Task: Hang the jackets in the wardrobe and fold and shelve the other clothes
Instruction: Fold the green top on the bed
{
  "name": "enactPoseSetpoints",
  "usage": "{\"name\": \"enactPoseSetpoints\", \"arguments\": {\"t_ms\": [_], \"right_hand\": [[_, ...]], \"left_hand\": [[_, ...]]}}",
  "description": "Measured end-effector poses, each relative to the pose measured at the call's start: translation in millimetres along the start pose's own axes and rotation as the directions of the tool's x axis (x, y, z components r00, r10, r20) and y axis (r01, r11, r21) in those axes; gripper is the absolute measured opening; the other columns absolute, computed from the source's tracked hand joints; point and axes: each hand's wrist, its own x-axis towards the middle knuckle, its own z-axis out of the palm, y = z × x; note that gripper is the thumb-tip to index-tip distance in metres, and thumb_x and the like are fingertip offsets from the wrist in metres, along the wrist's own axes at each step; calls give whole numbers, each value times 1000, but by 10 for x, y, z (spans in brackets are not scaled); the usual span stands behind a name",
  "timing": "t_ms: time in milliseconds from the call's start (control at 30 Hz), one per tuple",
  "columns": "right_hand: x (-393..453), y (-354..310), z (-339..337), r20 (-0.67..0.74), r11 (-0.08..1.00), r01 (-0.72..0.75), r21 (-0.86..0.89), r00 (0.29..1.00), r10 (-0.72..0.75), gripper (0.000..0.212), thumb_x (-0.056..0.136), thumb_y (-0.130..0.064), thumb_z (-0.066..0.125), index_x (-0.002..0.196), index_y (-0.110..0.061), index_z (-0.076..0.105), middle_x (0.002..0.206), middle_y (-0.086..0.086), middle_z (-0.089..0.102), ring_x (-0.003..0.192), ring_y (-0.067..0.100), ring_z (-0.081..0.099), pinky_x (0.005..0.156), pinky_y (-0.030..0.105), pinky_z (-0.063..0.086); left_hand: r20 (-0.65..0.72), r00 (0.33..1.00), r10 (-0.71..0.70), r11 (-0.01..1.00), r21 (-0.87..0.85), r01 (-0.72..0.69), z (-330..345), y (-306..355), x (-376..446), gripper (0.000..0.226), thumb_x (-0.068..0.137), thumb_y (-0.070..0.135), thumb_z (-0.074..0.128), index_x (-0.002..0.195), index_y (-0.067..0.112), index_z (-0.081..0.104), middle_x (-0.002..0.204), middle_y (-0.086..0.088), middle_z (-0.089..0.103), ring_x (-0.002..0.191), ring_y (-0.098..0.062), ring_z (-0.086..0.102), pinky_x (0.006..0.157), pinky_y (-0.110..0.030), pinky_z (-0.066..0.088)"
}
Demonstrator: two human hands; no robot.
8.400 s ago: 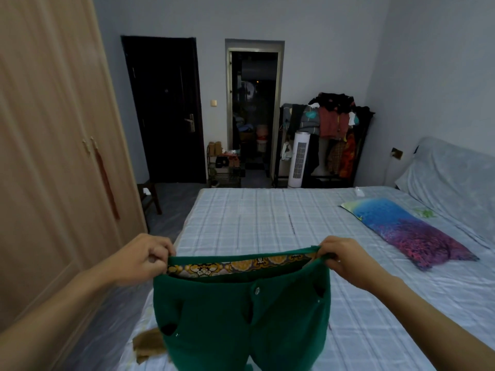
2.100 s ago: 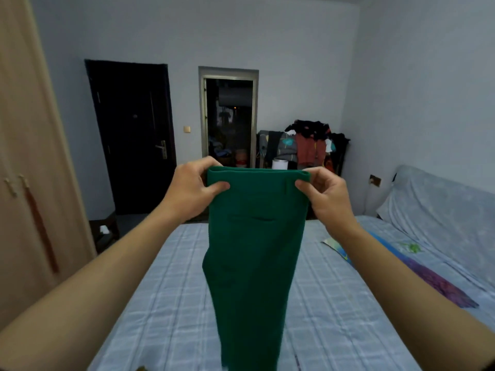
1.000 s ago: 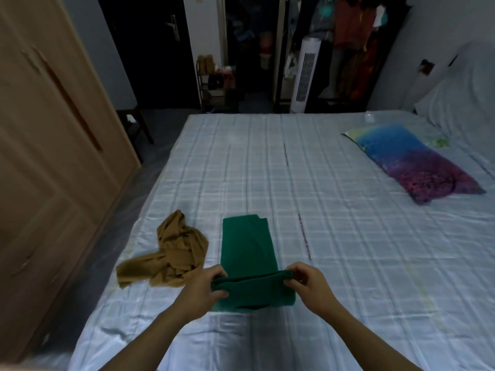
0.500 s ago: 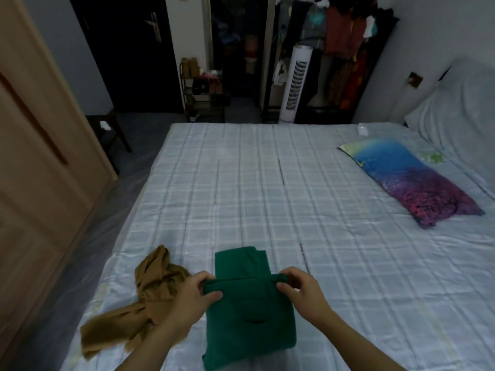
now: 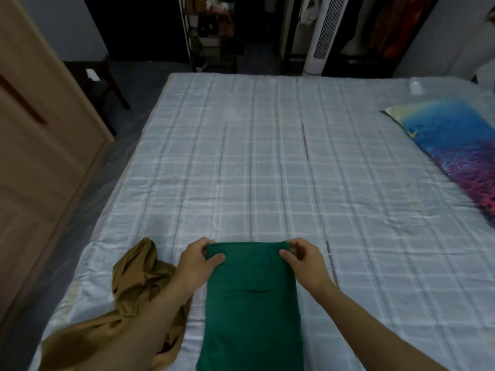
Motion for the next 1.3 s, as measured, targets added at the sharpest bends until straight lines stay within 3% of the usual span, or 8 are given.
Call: {"name": "enactPoseSetpoints", "arguments": {"t_ms": [100,233,333,433,600,1067,1200,1300], "right_hand": [[406,218,184,-81,999,-31,-23,996,29,26,90,-14,68,116,-15,62,102,1,66,95,16,62,77,12,46],[536,649,425,-20,967,50,-248,998,-57,43,95,-19,61,136,-16,49,127,-5,52,116,9,47,102,25,39],[437,1042,655,133,834,254,-490,967,-216,50,97,-31,55,142,-15,44,144,2,45,133,18,40,115,35,33],[360,1438,889,278,643,363,-674,932,-234,68,98,-56,30,154,-18,25,163,4,14,150,22,11,122,38,15],[336,1849,1071,300,496,377,-782,926,-230,72,100,-58,23,157,-18,4,165,3,-3,152,22,-4,119,46,10],[113,1826,1015,222,501,325,-802,941,-256,74,97,-56,26,157,-21,3,164,8,-9,151,25,-12,120,54,-3],[-573,1776,977,318,471,456,-755,883,-344,71,98,-50,31,157,-17,8,165,10,-5,151,28,-7,120,50,1],[-1089,2031,971,419,438,518,-735,854,-307,69,99,-52,29,157,-19,11,165,6,2,152,27,0,119,47,6]], "left_hand": [[-114,993,-4,997,78,13,156,-227,428,23,89,20,72,108,15,61,107,-1,67,99,-23,63,90,-37,52],[-151,979,135,925,374,-70,445,-663,510,44,95,30,62,134,12,51,128,2,55,121,-23,52,100,-32,43],[-5,960,280,708,677,-203,733,-1056,383,56,97,45,43,141,11,48,146,-7,49,135,-28,44,110,-39,40],[107,955,275,532,811,-244,930,-1347,408,66,96,52,29,150,14,37,160,-7,29,147,-26,28,115,-45,28],[169,940,298,434,853,-291,1078,-1733,518,71,99,53,31,157,14,18,166,-3,6,153,-25,3,119,-50,16],[151,946,286,445,854,-270,1031,-1688,267,70,98,57,18,158,20,13,166,1,3,152,-23,-8,121,-55,5],[309,864,398,364,811,-458,1011,-1756,-520,64,99,52,31,155,21,26,165,-1,15,153,-25,1,121,-53,10],[402,856,325,331,799,-501,1077,-2126,-1077,65,99,56,30,157,27,20,166,1,8,153,-23,3,118,-51,12]]}}
